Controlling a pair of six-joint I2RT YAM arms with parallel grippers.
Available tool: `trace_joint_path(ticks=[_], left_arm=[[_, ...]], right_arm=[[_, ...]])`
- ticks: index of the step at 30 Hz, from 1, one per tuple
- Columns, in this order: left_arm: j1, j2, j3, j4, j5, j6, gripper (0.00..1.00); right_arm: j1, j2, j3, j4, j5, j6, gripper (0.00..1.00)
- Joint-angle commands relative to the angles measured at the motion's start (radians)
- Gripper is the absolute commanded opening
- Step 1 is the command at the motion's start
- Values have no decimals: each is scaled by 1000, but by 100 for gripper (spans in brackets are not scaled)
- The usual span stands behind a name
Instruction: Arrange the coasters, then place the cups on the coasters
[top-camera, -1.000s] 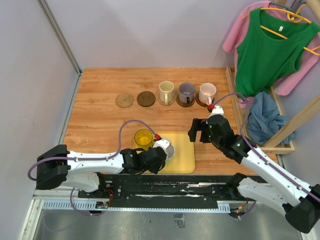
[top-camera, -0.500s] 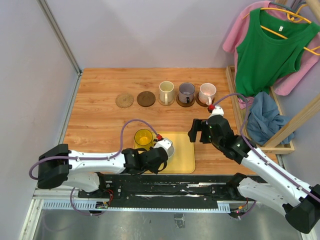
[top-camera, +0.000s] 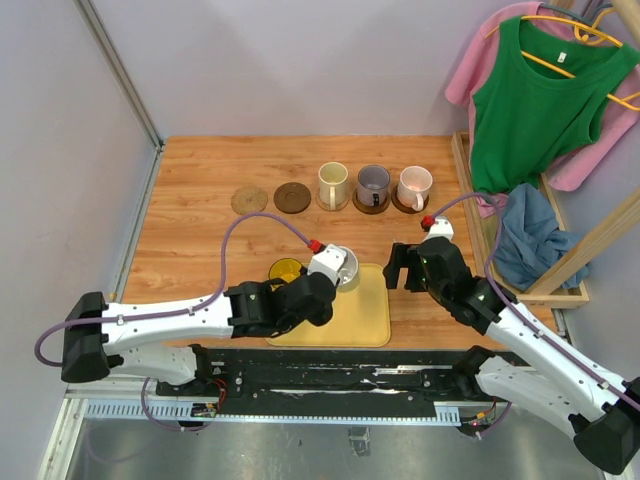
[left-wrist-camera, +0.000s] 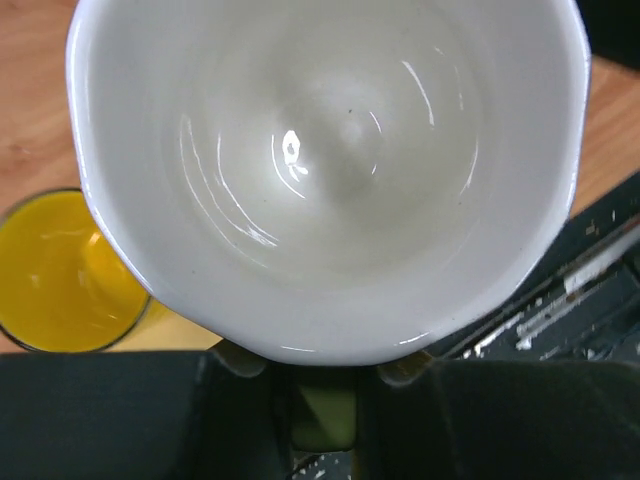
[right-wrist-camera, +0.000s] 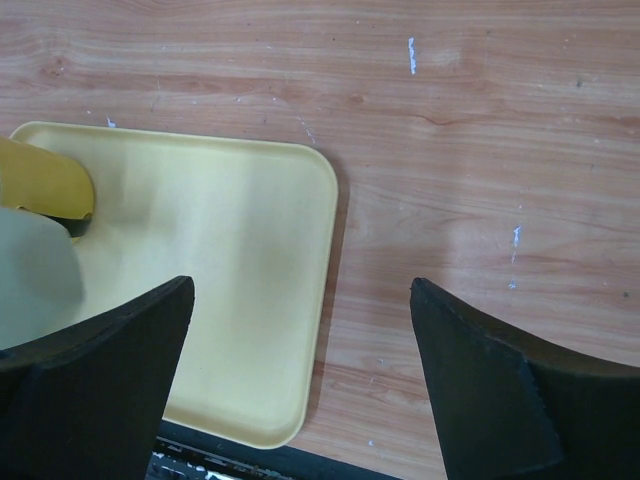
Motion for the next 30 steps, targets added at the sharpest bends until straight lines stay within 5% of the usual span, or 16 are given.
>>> trace_joint_path(ticks=[1,14,30], left_arm=[[9,-24,125,22,-218,33,0],[548,154,336,8,-36,114,0],[829,642,725,-30,176,141,0]], right_arm=[[-8,-7,-15,-16,48,-4,90],[-7,60,48,-20,132,-93,90],[-30,343,235,40,155,-236,94]])
